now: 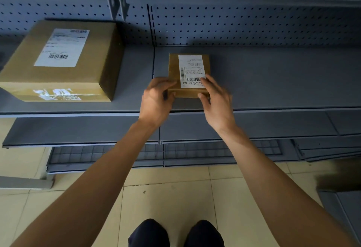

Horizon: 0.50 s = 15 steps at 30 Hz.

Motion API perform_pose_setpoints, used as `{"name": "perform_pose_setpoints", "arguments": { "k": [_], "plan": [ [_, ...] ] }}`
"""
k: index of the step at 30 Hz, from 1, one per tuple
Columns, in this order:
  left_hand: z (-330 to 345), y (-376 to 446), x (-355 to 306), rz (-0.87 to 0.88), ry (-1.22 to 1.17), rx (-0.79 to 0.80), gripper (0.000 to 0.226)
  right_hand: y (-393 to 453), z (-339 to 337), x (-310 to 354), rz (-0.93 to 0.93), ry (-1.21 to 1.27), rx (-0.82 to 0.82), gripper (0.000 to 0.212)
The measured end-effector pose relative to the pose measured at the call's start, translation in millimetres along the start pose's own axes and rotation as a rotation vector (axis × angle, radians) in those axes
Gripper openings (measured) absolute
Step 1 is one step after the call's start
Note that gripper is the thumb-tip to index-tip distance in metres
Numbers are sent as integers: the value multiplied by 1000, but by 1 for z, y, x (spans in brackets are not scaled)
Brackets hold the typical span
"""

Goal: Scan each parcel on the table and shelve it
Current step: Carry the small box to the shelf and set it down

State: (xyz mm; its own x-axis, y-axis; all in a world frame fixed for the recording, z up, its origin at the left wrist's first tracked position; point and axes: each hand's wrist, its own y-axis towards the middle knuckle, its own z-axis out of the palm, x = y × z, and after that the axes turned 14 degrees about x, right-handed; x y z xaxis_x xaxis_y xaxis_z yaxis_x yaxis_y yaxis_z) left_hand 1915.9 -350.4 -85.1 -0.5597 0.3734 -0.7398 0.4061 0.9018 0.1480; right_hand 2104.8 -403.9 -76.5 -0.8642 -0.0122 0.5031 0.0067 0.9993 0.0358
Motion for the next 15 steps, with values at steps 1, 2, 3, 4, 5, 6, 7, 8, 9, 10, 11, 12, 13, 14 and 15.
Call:
{"name": "perform_pose_setpoints", "arguments": {
  "k": [1,2,3,4,5,6,7,8,9,10,11,12,13,14,15],
  "plan": [
    [1,6,2,-16,-7,0,34,7,-2,-1,-2,-6,11,47],
    [1,12,4,-33,-15,2,34,12,-2,-2,6,-9,16,47],
    [1,18,6,-51,-24,7,35,17,-3,-3,16,-7,14,48],
    [1,23,7,-70,-34,14,36,21,-2,-4,20,-2,11,48],
    [0,28,8,-86,-37,21,36,24,-1,-5,17,3,10,48],
    [0,32,8,-97,-32,27,37,27,0,-5,12,5,11,48],
    [-1,36,8,-104,-20,36,37,30,0,-6,13,2,11,48],
    [-2,40,8,-114,-11,48,38,33,1,-6,22,-8,7,48],
    [-3,43,8,-132,-5,58,39,36,1,-7,38,-23,2,49],
    [-4,46,7,-152,5,66,39,38,2,-7,54,-38,-4,49],
    [-5,48,6,-166,25,71,39,40,2,-7,65,-49,-9,49],
    [-7,48,4,-168,52,77,39,41,2,-7,71,-54,-11,49],
    [-8,47,2,-155,80,85,40,41,3,-6,75,-56,-10,49],
    [-10,46,-1,-137,110,93,41,41,4,-5,80,-60,-8,49],
    [-11,44,-3,-128,141,102,42,41,3,-4,84,-66,-3,49]
  ]
}}
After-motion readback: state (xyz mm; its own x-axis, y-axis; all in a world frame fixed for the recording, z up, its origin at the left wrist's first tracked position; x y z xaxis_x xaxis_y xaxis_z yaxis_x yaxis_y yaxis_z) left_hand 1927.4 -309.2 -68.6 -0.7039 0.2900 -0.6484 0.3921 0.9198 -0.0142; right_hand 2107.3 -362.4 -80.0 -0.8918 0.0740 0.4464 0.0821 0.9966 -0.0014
